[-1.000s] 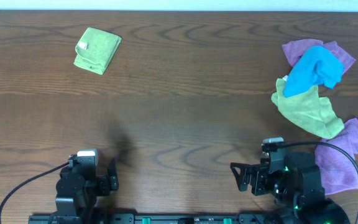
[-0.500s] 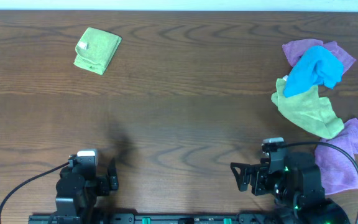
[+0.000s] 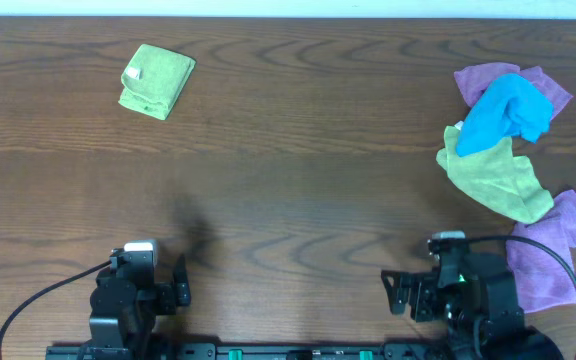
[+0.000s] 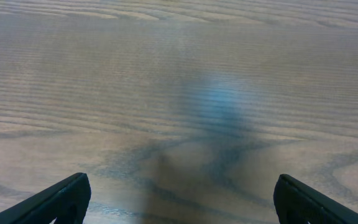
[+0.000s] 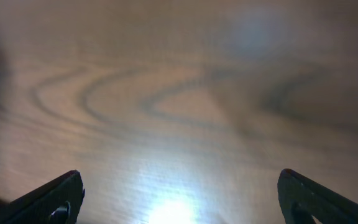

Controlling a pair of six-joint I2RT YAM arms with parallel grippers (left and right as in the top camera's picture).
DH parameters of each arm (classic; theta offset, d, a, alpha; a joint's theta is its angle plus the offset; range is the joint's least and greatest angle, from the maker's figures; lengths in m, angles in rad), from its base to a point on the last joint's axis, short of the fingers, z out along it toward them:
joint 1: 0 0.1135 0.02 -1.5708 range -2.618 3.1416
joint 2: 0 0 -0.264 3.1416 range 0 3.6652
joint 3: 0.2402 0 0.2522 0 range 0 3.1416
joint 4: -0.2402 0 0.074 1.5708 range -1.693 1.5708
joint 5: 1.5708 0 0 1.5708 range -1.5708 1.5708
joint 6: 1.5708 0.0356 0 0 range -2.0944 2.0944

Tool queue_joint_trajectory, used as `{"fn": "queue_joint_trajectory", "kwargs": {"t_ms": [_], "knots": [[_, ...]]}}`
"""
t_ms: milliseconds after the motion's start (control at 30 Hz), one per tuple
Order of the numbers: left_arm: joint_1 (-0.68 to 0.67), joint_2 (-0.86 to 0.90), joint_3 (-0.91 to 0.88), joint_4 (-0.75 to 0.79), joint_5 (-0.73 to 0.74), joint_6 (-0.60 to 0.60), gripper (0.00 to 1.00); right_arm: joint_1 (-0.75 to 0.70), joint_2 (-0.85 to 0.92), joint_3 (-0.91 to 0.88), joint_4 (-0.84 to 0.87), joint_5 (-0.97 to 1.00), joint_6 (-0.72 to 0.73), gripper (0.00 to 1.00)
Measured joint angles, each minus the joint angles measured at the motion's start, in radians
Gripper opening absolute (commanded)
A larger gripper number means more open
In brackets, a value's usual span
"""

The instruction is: Fold the cloth

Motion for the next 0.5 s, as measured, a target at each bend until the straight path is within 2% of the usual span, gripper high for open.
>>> {"fn": "queue_joint_trajectory", "kwargs": {"t_ms": [167, 333, 500], "knots": [[0.0, 0.0, 0.0, 0.0, 0.0, 0.0, 0.95, -0.03, -0.029, 0.0, 0.089, 0.022, 0.012, 0.99], [0.0, 0.0, 0.0, 0.0, 0.0, 0.0, 0.95, -0.08, -0.092, -0.013, 0.121, 0.161, 0.011, 0.99], [0.0, 0.0, 0.0, 0.0, 0.0, 0.0, 0.95, -0.121, -0.146, -0.053, 0.17, 0.254, -0.063, 0.99]]}}
